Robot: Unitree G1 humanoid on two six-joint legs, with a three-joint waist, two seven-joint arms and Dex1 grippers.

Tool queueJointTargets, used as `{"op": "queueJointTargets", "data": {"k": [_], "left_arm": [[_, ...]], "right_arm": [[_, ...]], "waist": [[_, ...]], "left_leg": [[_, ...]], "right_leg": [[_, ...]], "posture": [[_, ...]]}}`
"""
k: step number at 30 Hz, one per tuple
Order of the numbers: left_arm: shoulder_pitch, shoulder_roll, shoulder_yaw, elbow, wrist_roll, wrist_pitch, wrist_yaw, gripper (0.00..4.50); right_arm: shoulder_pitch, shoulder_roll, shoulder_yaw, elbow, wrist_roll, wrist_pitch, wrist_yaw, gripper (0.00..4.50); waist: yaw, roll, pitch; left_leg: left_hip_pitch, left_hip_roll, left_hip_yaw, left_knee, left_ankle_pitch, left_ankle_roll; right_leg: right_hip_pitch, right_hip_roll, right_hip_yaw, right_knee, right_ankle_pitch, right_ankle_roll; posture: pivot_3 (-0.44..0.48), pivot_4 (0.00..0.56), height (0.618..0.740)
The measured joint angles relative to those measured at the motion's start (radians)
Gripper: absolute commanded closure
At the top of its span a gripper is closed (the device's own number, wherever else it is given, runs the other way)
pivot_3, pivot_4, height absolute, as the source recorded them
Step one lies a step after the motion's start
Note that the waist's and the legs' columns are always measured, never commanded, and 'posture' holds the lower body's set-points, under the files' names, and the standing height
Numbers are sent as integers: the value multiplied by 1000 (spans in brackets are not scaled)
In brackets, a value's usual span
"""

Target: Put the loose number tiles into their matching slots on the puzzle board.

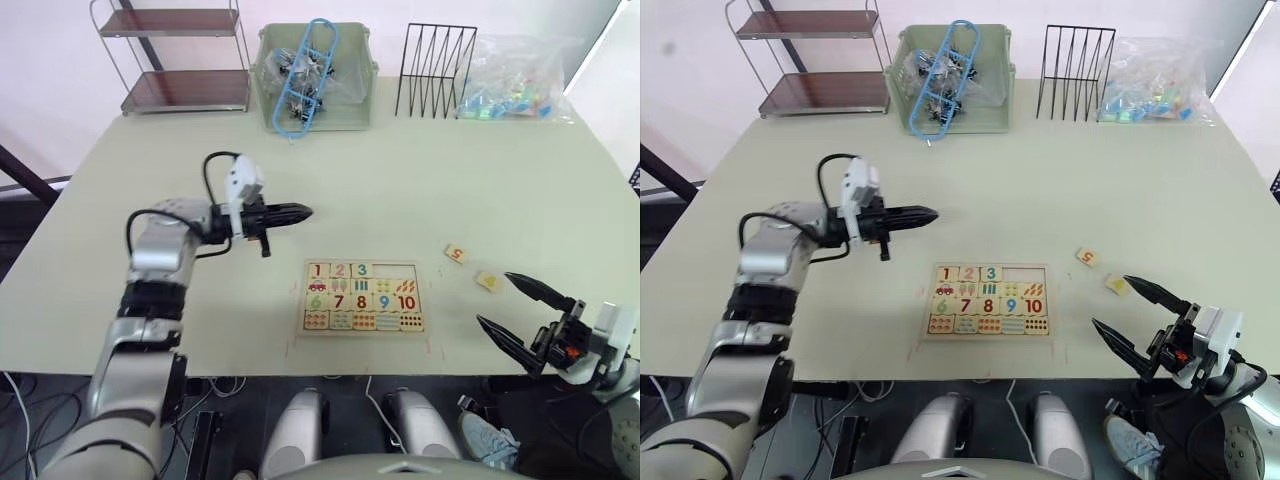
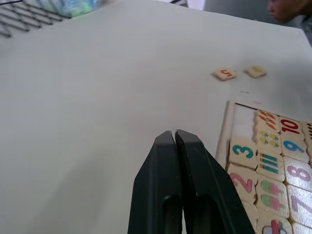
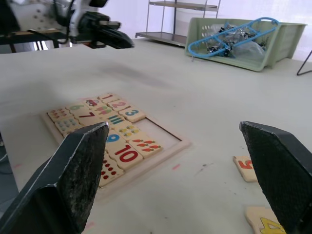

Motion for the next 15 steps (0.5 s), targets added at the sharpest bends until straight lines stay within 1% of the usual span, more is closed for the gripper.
{"op": "queueJointTargets", "data": {"k": [2,4,5,6,7,8,9,10,11,12,13,14,15], "left_arm": [[64,17,26,-51,-14,18,35,4401],[124,30,49,-114,-25,43,70,3895],[184,42,77,-180,-48,69,98,3639],[211,44,93,-210,-57,80,114,3342],[228,45,102,-229,-62,87,124,2796],[272,52,125,-270,-74,96,144,2548],[308,61,136,-299,-79,102,161,2098],[358,64,159,-333,-90,113,185,1501],[376,64,167,-343,-93,119,197,1223],[389,64,174,-353,-98,122,207,847],[417,64,192,-372,-111,129,226,361],[437,63,205,-386,-117,131,239,60],[465,63,223,-403,-127,131,254,60]], "right_arm": [[-1,-3,-11,29,0,0,3,0],[-9,-10,-24,49,0,1,7,0],[-22,-17,-35,59,2,0,11,0],[-26,-22,-43,71,3,0,13,0],[-27,-25,-49,78,4,0,15,0],[-34,-32,-57,93,5,0,25,0],[-37,-37,-64,108,6,0,34,0],[-42,-45,-73,136,6,0,48,0],[-44,-47,-76,150,6,0,53,0],[-47,-48,-77,159,6,0,56,0],[-59,-51,-77,177,5,0,68,0],[-66,-55,-78,193,5,-1,76,0],[-77,-62,-80,216,4,-2,88,0]], "waist": [[2,0,0],[5,0,0],[4,0,0],[4,0,0],[4,0,0],[4,0,0],[4,0,0],[4,0,0],[5,0,0],[5,0,0],[5,0,0],[4,0,0],[4,0,0]], "left_leg": [[0,0,0,0,0,0],[0,0,-1,0,0,0],[0,0,0,0,0,0],[0,0,0,0,0,0],[0,0,-1,0,0,0],[0,0,-1,0,0,0],[0,0,-1,0,0,0],[0,0,-1,0,0,0],[0,0,-1,0,0,0],[0,0,-1,0,0,0],[0,0,-1,0,0,0],[1,0,0,0,0,0],[0,0,0,0,0,0]], "right_leg": [[0,0,0,0,0,0],[0,-1,0,0,0,0],[0,-1,0,0,0,0],[0,-1,0,0,0,0],[0,-2,0,0,0,0],[0,-2,0,0,0,0],[0,-3,0,0,0,0],[0,-4,0,0,0,0],[0,-5,0,0,0,0],[0,-5,-1,0,0,0],[0,-5,0,0,0,0],[0,-5,0,0,0,0],[0,-5,0,-1,0,0]], "posture": [[0,150,739],[0,150,739],[0,150,739],[0,150,739],[0,150,739],[0,150,739],[0,150,739],[0,150,739],[0,150,739],[0,150,739],[0,150,739],[0,150,739],[0,150,739]]}}
